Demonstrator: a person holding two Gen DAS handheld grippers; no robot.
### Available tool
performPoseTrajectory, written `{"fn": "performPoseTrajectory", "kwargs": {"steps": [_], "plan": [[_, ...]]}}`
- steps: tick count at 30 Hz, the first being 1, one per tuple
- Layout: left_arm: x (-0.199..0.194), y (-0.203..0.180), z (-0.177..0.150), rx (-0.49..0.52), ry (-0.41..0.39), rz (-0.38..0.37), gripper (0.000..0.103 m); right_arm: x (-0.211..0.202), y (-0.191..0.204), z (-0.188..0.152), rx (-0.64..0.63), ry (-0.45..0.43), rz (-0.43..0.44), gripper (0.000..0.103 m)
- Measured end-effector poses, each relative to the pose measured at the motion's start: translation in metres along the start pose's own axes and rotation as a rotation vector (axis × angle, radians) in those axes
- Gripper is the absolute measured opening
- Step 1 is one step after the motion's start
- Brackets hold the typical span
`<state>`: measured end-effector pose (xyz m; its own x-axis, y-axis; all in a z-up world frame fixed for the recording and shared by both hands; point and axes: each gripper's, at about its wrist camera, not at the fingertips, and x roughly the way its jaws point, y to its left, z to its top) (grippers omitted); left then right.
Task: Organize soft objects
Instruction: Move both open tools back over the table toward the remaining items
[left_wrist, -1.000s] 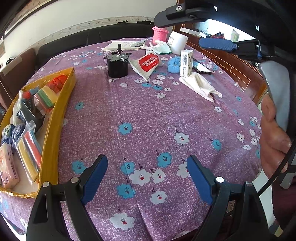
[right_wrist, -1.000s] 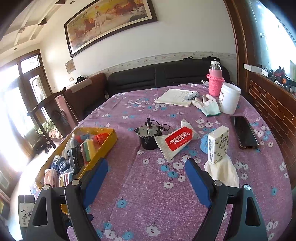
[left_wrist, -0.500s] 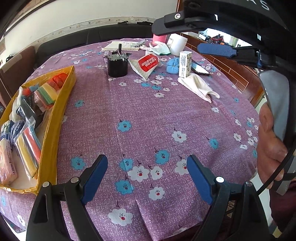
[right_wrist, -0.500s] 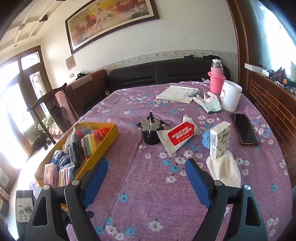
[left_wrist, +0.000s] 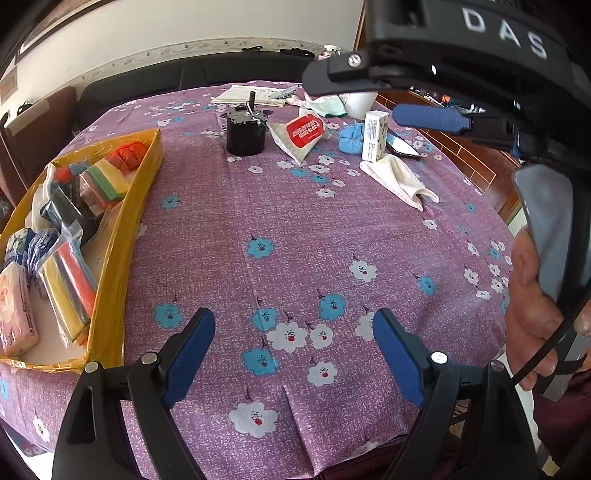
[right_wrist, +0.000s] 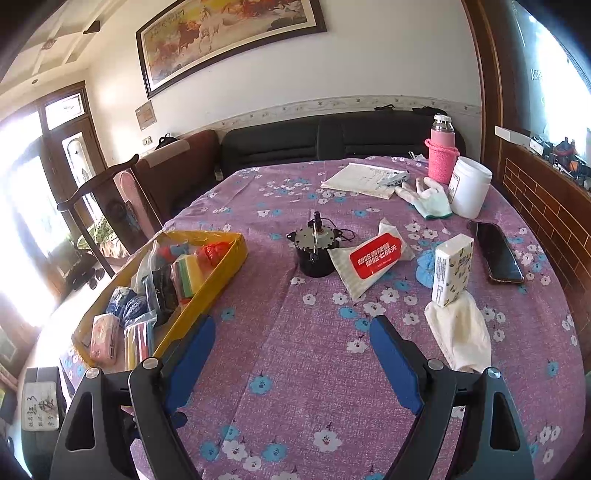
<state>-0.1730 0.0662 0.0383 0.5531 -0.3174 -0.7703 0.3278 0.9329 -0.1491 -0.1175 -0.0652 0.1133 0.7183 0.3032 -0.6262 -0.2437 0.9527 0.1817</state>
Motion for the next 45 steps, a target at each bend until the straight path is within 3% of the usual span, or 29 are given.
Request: {"fn": "performPoseTrajectory", "kwargs": {"steps": [11, 25, 39, 45], "plan": [[0.005, 0.009, 0.004, -0.05, 0.024, -0.009, 0.087, 0.004, -0.031, -0.009, 0.068, 0.021, -0.035, 0.089], [0.016, -0.01, 0.011, -0.002, 0.05, 0.0, 0.087, 0.016, -0.09, -0.027, 0.193, 0.059, -0.095, 0.089], [0.032, -0.041, 0.026, 0.06, 0.075, 0.019, 0.087, 0.023, -0.131, -0.027, 0.163, -0.041, -0.192, 0.09], [0.037, -0.052, 0.034, 0.083, 0.078, 0.024, 0.087, 0.021, -0.146, -0.031, 0.221, -0.067, -0.132, 0.092]]}}
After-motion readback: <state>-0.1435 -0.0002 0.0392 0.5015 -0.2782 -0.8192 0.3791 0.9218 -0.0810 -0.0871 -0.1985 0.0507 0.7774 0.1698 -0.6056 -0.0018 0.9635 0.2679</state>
